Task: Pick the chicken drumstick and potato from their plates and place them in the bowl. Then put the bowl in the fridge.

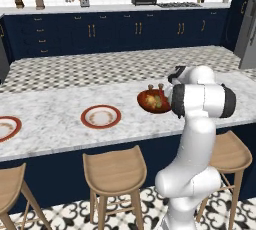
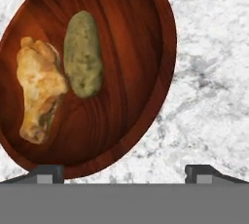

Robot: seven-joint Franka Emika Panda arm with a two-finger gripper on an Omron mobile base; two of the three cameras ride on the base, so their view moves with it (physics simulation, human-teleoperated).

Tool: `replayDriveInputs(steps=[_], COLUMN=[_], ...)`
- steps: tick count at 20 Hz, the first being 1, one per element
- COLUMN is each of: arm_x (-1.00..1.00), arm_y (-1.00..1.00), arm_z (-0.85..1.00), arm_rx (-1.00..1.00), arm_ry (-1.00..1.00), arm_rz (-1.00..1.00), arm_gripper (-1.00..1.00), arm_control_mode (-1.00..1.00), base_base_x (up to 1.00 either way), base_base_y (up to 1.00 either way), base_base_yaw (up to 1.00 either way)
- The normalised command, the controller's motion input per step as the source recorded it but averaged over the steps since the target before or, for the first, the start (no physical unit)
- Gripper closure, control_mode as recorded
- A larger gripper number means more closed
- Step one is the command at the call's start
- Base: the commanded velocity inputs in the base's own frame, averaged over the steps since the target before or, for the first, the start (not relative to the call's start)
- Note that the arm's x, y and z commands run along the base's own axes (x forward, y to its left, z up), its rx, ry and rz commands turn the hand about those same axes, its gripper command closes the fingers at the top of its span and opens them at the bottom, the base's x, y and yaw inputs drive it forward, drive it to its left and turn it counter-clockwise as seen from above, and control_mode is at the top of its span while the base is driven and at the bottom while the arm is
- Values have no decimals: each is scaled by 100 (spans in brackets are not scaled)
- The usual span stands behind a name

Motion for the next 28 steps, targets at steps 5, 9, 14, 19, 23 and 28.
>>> replayDriveInputs(steps=[5,9,14,19,23,28], arm_x=[61,60,3,3,17,4], arm_y=[-5,0,3,5,35,22], arm_z=[-44,-26,-37,-25,-2,0], arm_rx=[0,0,0,0,0,0], arm_ry=[3,0,0,0,0,0], arm_rz=[-1,0,-1,-1,-3,-2], arm_gripper=[-100,-100,-100,-100,-100,-100], arm_control_mode=[-100,-100,-100,-100,-100,-100], base_base_x=[0,0,0,0,0,0], base_base_y=[0,0,0,0,0,0], base_base_yaw=[0,0,0,0,0,0])
